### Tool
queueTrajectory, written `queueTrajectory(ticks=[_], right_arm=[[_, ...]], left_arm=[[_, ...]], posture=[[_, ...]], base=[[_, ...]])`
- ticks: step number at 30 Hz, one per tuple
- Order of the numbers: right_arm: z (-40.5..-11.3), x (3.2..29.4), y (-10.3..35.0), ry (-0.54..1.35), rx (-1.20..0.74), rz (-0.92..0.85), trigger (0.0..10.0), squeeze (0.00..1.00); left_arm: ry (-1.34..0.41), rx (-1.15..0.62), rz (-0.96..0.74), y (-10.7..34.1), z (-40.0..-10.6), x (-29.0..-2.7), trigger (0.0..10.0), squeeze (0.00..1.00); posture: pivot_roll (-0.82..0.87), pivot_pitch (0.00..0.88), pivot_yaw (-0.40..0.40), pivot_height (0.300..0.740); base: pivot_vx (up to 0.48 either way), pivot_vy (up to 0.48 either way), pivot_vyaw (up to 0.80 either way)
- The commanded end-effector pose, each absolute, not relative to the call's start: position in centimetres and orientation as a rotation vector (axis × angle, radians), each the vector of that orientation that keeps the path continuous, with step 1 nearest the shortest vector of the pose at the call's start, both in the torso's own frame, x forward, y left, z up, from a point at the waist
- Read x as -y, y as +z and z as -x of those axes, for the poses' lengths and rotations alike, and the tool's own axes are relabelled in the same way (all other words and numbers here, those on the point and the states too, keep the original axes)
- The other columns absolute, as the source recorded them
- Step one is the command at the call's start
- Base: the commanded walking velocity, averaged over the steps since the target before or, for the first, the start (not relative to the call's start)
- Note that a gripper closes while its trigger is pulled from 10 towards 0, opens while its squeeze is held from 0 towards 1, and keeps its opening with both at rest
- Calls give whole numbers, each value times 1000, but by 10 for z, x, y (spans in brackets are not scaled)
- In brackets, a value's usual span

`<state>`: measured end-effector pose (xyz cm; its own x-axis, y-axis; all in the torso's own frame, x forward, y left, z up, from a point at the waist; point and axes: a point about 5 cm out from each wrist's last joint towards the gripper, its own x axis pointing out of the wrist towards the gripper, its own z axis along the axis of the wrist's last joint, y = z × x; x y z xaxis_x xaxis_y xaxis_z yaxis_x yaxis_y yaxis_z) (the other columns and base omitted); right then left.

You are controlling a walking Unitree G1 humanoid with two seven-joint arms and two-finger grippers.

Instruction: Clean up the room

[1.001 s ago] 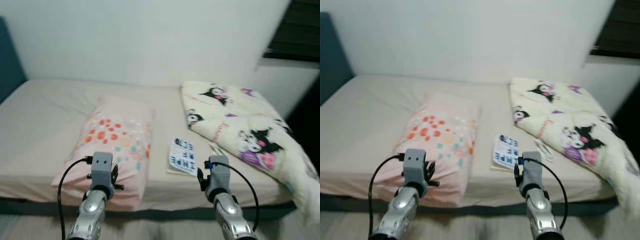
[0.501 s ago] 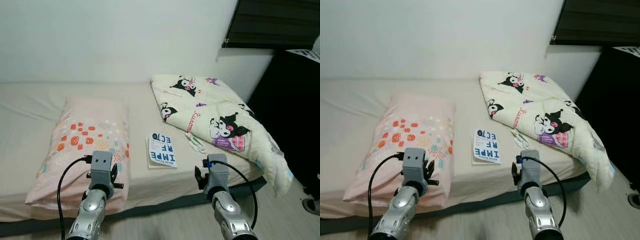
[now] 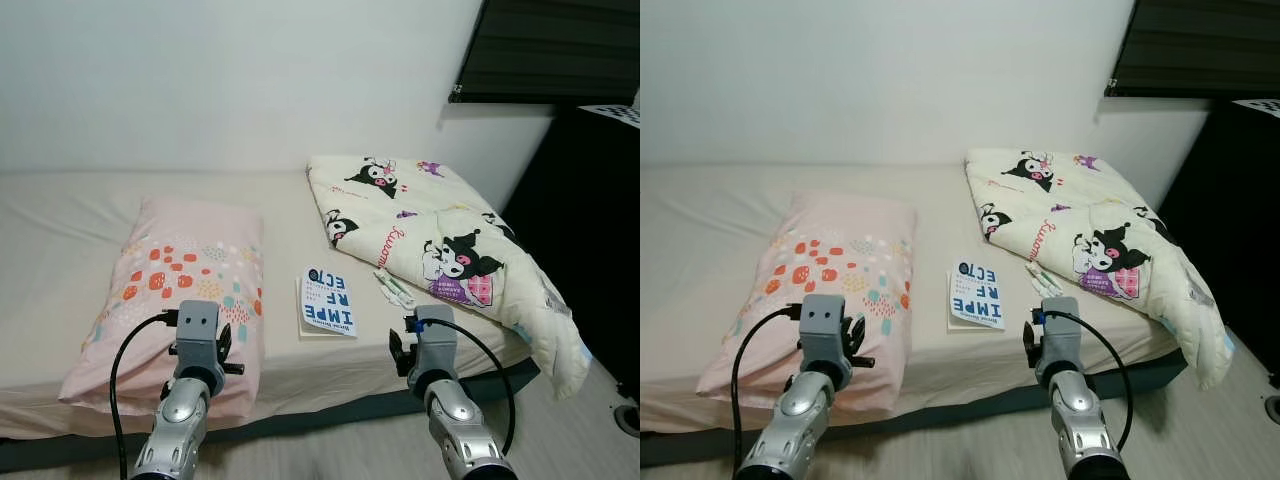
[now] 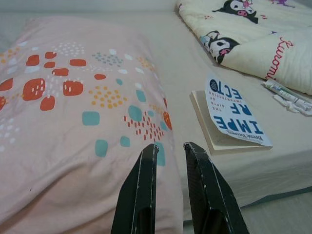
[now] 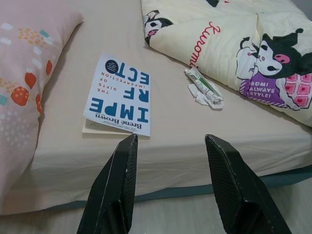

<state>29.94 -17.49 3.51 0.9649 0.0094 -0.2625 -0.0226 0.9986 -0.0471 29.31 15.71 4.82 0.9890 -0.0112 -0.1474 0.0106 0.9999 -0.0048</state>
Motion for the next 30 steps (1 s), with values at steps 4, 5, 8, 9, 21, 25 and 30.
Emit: queueTrajectory(ticks=[4,5,8,9,21,25,30], right_arm=[[-299,175,33,26,-273,62,10000,0],[-299,174,33,30,-274,63,10000,0],[-300,172,33,34,-276,59,10000,0],[-300,172,33,34,-276,59,10000,0],[-300,169,32,51,-280,64,10000,0],[-301,169,32,53,-280,67,10000,0],[-301,169,33,55,-280,70,10000,0]], left_arm=[[-24,-127,33,51,-293,-153,10000,0],[-25,-128,37,50,-292,-152,10000,0],[-27,-132,40,50,-293,-151,10000,0],[-27,-132,40,50,-293,-151,10000,0],[-41,-130,57,50,-293,-150,10000,0],[-38,-128,59,50,-292,-151,10000,0],[-35,-127,59,50,-292,-151,10000,0]], posture=[[-15,0,-99,740],[-15,0,-95,740],[-15,0,-95,740],[-15,0,-95,740],[-11,0,-103,740],[-11,0,-105,740],[-10,0,-106,740]], base=[[247,0,0],[247,0,0],[250,0,0],[255,0,0],[262,0,0],[285,0,0],[285,0,0]])
